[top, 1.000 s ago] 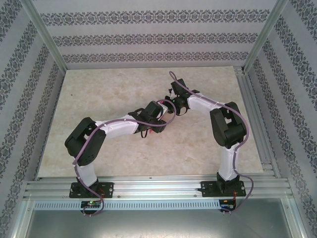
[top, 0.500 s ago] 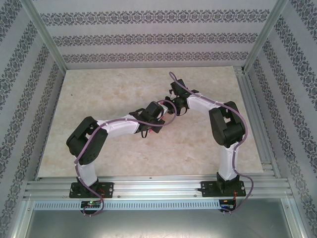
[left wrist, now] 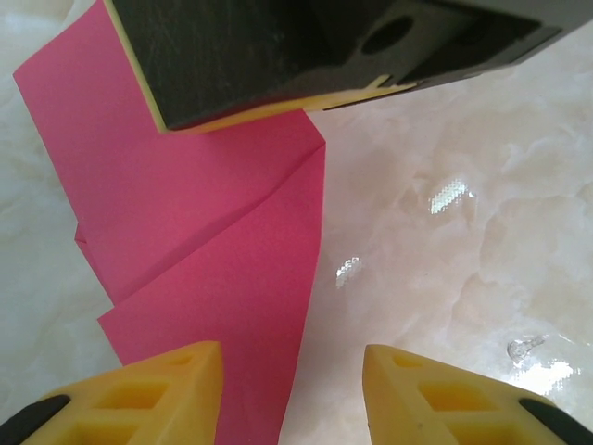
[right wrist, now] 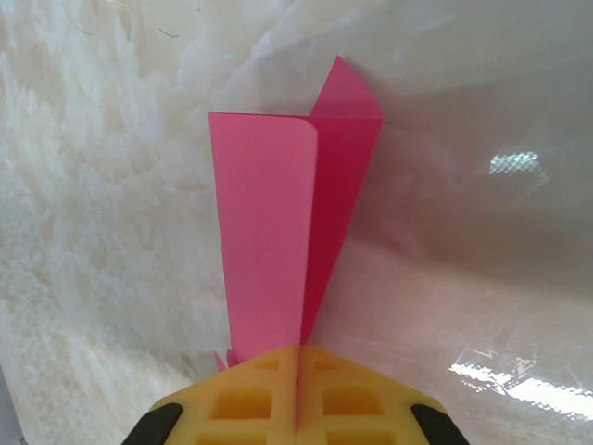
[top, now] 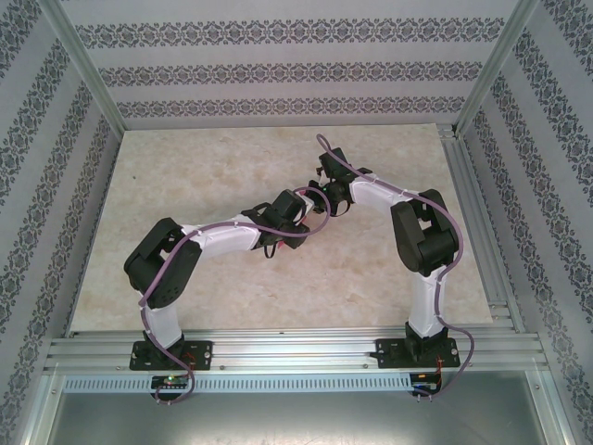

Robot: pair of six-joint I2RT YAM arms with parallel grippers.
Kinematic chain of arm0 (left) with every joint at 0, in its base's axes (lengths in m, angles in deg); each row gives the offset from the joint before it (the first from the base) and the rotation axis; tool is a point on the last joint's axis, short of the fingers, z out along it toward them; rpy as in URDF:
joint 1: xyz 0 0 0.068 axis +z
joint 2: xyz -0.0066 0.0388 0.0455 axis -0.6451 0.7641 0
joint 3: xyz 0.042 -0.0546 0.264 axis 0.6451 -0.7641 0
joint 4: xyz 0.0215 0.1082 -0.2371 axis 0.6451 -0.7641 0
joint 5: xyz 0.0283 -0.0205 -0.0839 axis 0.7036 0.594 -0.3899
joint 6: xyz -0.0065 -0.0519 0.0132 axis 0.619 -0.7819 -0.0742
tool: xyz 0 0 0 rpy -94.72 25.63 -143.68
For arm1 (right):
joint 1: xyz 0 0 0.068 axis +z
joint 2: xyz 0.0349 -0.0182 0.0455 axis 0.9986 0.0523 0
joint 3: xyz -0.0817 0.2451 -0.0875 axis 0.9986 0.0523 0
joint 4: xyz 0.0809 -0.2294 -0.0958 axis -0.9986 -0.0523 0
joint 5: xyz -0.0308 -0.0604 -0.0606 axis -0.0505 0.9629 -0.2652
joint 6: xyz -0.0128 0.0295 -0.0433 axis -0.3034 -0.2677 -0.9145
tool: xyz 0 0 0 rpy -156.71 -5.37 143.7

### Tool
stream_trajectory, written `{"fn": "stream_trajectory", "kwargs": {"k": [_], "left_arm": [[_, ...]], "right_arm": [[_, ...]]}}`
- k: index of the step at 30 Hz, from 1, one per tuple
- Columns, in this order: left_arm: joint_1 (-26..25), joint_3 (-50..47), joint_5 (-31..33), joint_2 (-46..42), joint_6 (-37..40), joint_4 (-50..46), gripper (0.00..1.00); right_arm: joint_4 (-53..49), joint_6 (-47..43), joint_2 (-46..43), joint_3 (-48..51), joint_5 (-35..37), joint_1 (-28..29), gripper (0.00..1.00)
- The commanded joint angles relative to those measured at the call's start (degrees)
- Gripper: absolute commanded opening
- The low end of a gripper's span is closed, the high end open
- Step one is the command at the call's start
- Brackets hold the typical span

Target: Fold a paper plane with a square sheet of paper (pick it up from the middle)

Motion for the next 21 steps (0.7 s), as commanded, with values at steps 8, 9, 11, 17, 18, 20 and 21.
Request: {"fn": "stream_trajectory", "kwargs": {"k": [8, 9, 11, 17, 18, 20, 21], "left_arm": [[-0.31, -0.19, 2.08, 1.61, 1.99, -1.99, 0.19], [-0.31, -0.12, 2.27, 1.83, 2.16, -2.06, 0.16], [-0.31, -0.27, 2.32, 1.66, 2.16, -1.85, 0.08], [-0.22, -0.52, 0.34, 0.47, 0.53, -0.24, 0.0], [-0.07, -0.52, -0.74, 0.16, -0.42, -0.01, 0.0], [0.55, -1.4, -4.31, -1.03, -2.54, 1.43, 0.0], [0.82, -1.88, -5.66, -1.67, -3.72, 1.88, 0.0]], "right_arm": [[2.01, 0.9, -1.13, -1.76, -3.94, 0.02, 0.05], [2.07, 0.9, -1.24, -1.76, -3.98, 0.05, 0.05], [1.94, 0.82, -1.34, -1.67, -4.07, -0.03, 0.06], [2.99, 0.73, -3.85, 0.07, -2.9, -0.55, 0.18], [3.21, 0.42, -4.91, 0.83, -2.56, -0.77, 0.26], [3.02, -0.28, -7.67, 2.64, -0.91, -1.61, 0.31], [3.55, -0.55, -9.46, 4.41, -0.23, -2.21, 0.34]]}}
